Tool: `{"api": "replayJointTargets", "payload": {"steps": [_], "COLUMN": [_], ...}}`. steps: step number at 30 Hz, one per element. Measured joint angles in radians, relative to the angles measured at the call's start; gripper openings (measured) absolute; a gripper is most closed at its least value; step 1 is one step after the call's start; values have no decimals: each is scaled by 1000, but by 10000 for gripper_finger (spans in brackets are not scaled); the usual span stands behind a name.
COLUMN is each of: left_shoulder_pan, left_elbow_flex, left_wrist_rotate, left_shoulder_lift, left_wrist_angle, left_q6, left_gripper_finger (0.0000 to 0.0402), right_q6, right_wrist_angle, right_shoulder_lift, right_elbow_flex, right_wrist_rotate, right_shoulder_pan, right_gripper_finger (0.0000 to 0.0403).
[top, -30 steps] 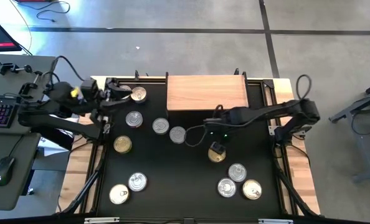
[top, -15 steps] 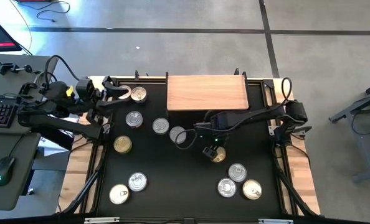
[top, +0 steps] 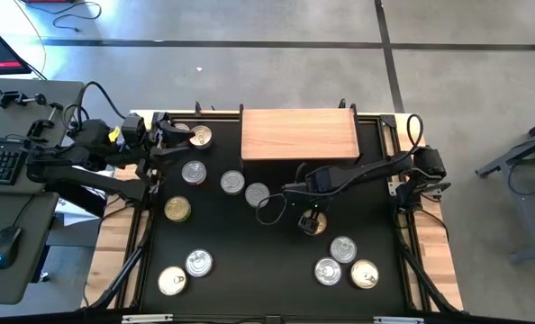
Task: Stack canned seafood by type on shelf
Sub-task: Put the green tuna can on the shelf
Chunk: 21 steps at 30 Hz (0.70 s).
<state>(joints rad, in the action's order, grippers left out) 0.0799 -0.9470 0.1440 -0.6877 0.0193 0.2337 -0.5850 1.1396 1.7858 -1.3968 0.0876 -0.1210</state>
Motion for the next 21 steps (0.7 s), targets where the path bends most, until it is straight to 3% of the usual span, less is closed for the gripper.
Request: {"api": "replayJointTargets", "payload": {"steps": [4,8,21], "left_shoulder_pan": [0,0,0], "left_elbow_flex": [0,0,0], "left_wrist_rotate": [0,0,0], "left_shoulder_lift": [-13,-28,-40], "left_wrist_angle": [0,0,0], "left_q6": [0,1,44], "left_gripper_finger": [216,216,216], "right_q6": [-138,-125,-211], "right_wrist_angle": [18,-42,-199], "right_shoulder_lift": [-1,1,3], "right_elbow_flex": [3,39,145], "right_wrist_rotate": [4,-54,-19], "right_shoulder_pan": [-14,-40,-41], "right_gripper_finger": [396,395,395]}}
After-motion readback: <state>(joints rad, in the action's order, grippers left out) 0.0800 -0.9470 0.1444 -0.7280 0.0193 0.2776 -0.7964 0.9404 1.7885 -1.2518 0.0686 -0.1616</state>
